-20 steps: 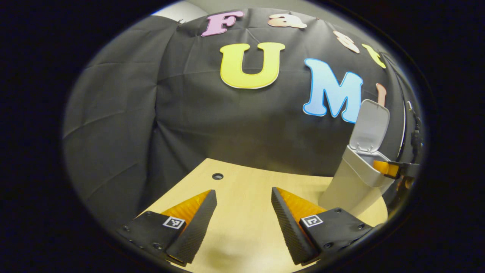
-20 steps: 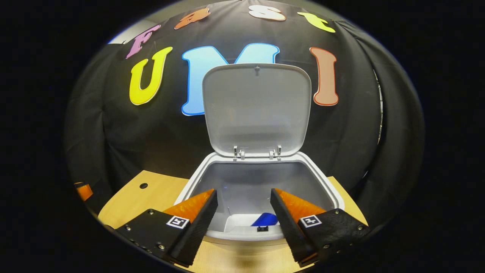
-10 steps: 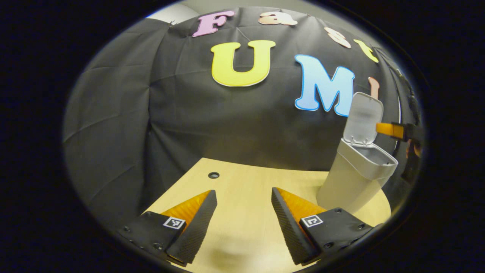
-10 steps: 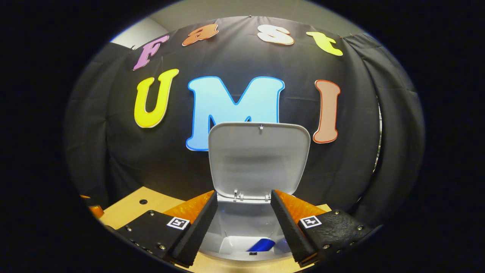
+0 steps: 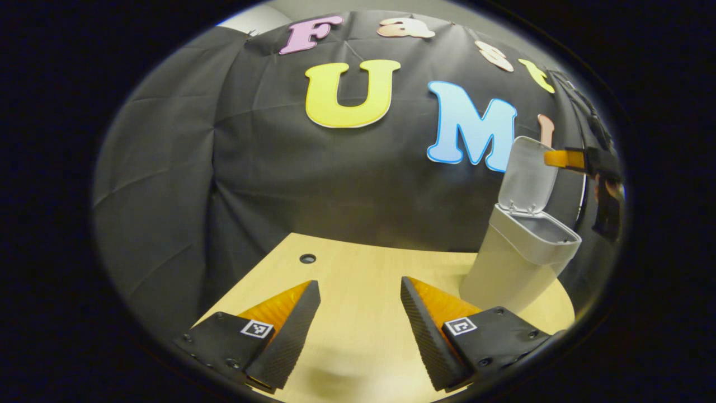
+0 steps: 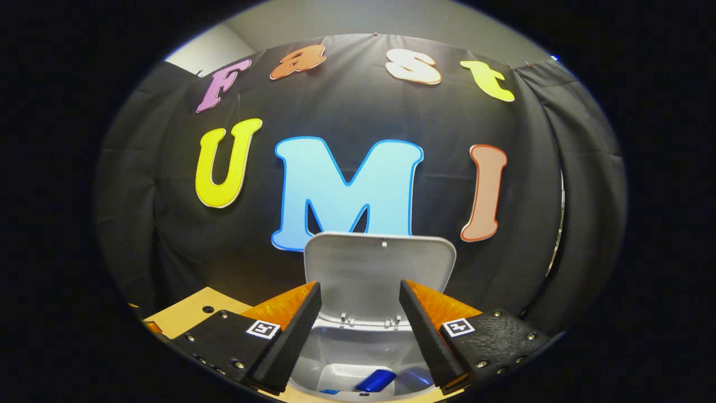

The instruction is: Press the lid of the desktop garbage bin to open it, pick up the crumpled paper on the desktop and throw it into the bin, then pick up the pop can on the desktop and drop it into the bin, and finally close the garbage bin lid.

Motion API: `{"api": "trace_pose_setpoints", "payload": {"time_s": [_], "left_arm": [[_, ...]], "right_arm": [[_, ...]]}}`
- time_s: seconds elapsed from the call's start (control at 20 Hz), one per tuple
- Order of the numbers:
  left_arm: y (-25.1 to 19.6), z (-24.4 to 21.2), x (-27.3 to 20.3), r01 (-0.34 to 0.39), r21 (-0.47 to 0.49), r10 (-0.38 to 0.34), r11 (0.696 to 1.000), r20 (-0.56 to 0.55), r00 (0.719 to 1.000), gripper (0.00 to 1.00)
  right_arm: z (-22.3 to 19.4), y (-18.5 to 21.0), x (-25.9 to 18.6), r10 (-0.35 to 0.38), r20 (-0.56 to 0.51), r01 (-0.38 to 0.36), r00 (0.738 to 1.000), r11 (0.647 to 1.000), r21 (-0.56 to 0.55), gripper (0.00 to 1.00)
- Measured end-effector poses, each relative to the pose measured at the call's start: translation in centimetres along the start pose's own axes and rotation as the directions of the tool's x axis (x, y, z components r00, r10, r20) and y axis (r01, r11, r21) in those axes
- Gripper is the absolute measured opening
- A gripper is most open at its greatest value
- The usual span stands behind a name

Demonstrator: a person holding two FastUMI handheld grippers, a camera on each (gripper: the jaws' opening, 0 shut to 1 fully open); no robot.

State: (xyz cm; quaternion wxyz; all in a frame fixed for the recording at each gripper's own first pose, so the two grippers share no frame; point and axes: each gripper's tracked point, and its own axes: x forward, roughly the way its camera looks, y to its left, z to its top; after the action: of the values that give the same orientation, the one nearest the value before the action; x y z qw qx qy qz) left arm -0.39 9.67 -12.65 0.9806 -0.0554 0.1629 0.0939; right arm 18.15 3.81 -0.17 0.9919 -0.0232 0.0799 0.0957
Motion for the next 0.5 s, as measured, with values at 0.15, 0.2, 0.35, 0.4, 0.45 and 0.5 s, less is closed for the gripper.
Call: {"api": "trace_pose_setpoints", "payload": {"time_s": [0.15, 0.2, 0.35, 0.4, 0.45, 0.5], "left_arm": [[-0.1, -0.2, 0.0, 0.001, 0.005, -0.001, 1.0, -0.002, 1.0, 0.96], [0.0, -0.4, 0.0, 0.002, 0.003, -0.002, 1.0, -0.004, 1.0, 0.95], [0.2, -0.5, -0.1, -0.001, -0.012, 0.001, 1.0, -0.009, 1.0, 0.96], [0.3, -0.5, 0.0, -0.004, -0.014, 0.004, 1.0, -0.009, 1.0, 0.96], [0.5, -0.5, -0.1, -0.008, -0.012, 0.008, 1.0, -0.008, 1.0, 0.95], [0.7, -0.5, -0.1, -0.013, -0.009, 0.013, 1.0, -0.009, 1.0, 0.96]], "right_arm": [[2.7, -0.4, 0.9, -0.004, 0.042, 0.005, 0.999, 1.0, -0.017, 0.9], [3.4, -0.4, 1.3, -0.006, 0.054, 0.008, 0.998, 1.0, -0.023, 0.9], [5.2, -0.6, 2.3, -0.009, 0.085, 0.011, 0.996, 1.0, -0.026, 0.9], [5.4, -0.6, 2.8, -0.01, 0.087, 0.012, 0.996, 1.0, -0.02, 0.9], [5.6, -0.8, 3.3, -0.017, 0.086, 0.019, 0.996, 1.0, -0.019, 0.89], [5.7, -1.1, 3.8, -0.024, 0.083, 0.025, 0.996, 1.0, -0.018, 0.89]]}}
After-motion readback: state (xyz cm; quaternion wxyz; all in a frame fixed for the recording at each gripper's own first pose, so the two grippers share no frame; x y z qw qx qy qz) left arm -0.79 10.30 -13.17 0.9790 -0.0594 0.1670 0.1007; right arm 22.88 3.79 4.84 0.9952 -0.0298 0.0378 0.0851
